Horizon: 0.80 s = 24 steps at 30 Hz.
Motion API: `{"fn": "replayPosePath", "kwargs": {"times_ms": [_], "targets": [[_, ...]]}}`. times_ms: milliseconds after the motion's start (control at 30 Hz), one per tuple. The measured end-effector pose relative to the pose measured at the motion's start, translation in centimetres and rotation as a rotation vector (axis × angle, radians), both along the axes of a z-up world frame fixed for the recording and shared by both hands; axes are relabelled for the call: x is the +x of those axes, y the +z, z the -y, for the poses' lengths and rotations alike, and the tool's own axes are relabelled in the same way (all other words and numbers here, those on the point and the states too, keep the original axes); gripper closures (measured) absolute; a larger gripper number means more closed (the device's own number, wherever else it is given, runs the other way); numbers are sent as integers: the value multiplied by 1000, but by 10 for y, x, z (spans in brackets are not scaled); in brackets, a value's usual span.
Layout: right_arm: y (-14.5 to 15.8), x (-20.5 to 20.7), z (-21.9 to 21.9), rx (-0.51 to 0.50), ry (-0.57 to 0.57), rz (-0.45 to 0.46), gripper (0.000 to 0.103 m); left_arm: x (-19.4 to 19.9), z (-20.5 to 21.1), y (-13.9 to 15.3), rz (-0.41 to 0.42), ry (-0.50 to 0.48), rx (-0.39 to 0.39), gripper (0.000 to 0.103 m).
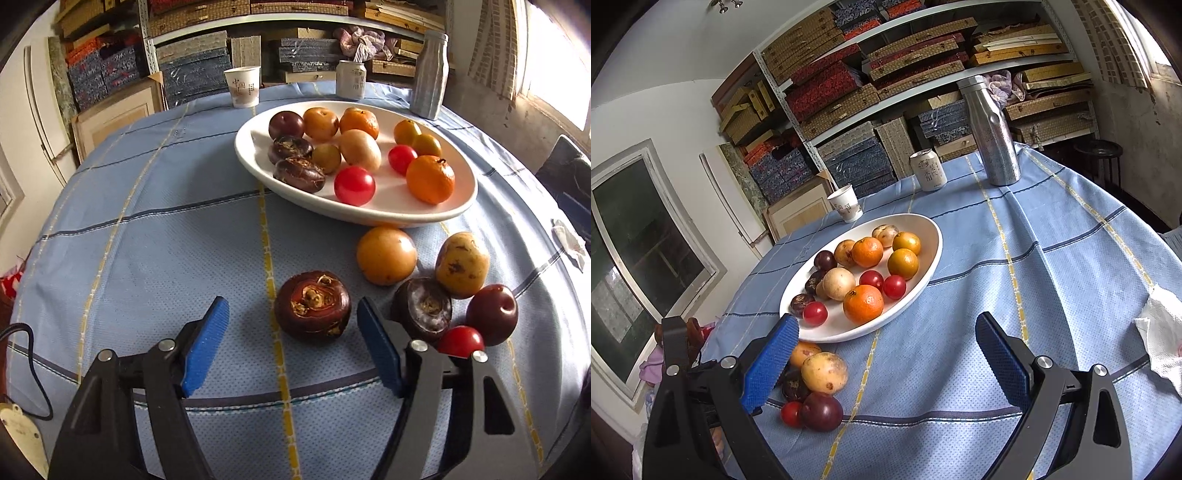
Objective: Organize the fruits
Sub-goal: 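Withdraw both tools and grasp a dark brown cracked fruit with the left tool, then grasp a dark red plum with the right tool while the left tool holds its brown fruit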
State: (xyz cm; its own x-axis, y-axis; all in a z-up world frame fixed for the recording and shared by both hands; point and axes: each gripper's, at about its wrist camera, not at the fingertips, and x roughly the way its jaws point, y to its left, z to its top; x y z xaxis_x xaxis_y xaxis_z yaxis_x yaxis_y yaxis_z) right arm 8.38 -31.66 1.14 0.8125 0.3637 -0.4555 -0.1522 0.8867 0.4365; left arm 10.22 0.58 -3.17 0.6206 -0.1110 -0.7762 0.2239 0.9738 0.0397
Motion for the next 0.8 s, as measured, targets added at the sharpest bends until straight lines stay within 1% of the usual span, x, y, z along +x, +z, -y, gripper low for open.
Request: {"fn": "replayPosePath", "kwargs": {"times_ms": [267, 300, 333, 367, 433, 700, 767, 800], "targets": [[-2, 1, -3, -2, 9, -12, 6, 5, 4, -3, -11, -13, -7, 33], [-2, 1, -3, -2, 11, -14, 6, 5, 3, -3, -11, -13, -9, 35], [-3, 2, -4, -2, 16, -19, 6, 5, 3, -3, -13, -14, -12, 44], [-3, 2, -5, -2, 22, -24, 6, 6, 3, -3, -19, -15, -17, 49], [-5, 3, -8, -8, 37, -33, 6, 10, 2, -6, -38, -17, -31, 50], [-6, 2, -18, -35, 71, -50, 6, 11, 3, -7, -35, -15, -26, 51], [-7, 1, -26, -65, 98, -66, 6, 11, 3, -6, -31, -11, -19, 59], [-8, 0, -34, -104, 117, -75, 6, 11, 3, -6, -28, -7, -15, 60]]}}
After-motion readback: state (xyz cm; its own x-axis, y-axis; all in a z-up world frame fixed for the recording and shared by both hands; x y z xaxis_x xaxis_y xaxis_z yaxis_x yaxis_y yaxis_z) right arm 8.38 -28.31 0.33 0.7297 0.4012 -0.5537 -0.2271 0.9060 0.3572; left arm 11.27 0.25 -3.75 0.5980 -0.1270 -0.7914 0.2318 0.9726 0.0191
